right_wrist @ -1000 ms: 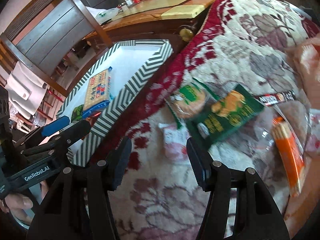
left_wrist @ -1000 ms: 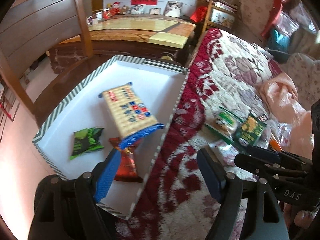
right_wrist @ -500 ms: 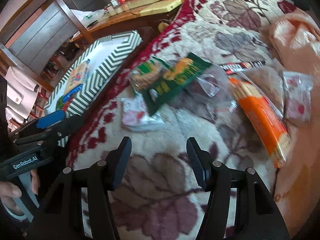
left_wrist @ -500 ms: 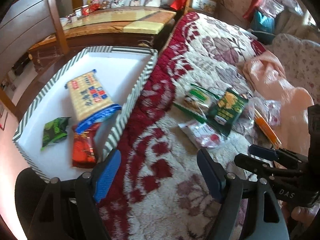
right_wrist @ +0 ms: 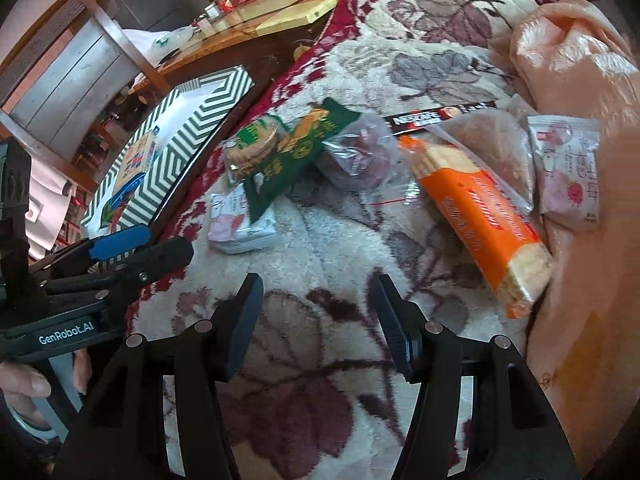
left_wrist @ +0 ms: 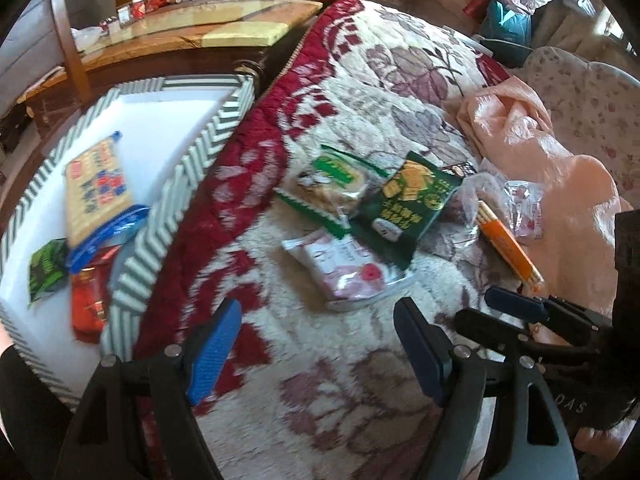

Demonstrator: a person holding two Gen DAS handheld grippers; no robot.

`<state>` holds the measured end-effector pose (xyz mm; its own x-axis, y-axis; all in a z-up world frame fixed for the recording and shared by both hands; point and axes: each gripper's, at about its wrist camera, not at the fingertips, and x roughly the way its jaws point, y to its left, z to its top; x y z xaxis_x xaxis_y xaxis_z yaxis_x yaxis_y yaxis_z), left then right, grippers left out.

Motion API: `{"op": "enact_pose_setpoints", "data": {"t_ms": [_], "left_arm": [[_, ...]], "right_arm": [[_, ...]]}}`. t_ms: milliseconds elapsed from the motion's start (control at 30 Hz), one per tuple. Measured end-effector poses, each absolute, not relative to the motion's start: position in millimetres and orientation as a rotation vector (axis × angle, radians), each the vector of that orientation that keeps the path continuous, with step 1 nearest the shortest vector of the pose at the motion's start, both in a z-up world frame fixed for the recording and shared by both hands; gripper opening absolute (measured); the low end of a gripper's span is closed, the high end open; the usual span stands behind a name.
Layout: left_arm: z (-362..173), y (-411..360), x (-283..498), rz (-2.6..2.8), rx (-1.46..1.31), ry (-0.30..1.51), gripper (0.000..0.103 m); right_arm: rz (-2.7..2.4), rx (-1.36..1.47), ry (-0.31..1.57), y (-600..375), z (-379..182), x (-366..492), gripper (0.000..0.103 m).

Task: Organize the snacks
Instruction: 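Withdraw both open tools from the tray back over the snack pile, then move the left tool to the dark green cookie packet and grasp it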

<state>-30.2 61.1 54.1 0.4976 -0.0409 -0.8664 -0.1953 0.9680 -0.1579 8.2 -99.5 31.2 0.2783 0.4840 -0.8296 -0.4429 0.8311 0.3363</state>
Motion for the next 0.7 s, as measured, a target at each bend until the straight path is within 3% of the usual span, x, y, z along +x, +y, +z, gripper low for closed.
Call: {"op": "enact_pose_setpoints", "data": {"t_ms": [700], "left_arm": [[63.1, 46.2, 10.8, -0.088, -0.256, 1.015, 0.08]], "right_arm": [[0.596, 0.096, 1.155, -119.4, 25.6, 16.5, 0.057]]}}
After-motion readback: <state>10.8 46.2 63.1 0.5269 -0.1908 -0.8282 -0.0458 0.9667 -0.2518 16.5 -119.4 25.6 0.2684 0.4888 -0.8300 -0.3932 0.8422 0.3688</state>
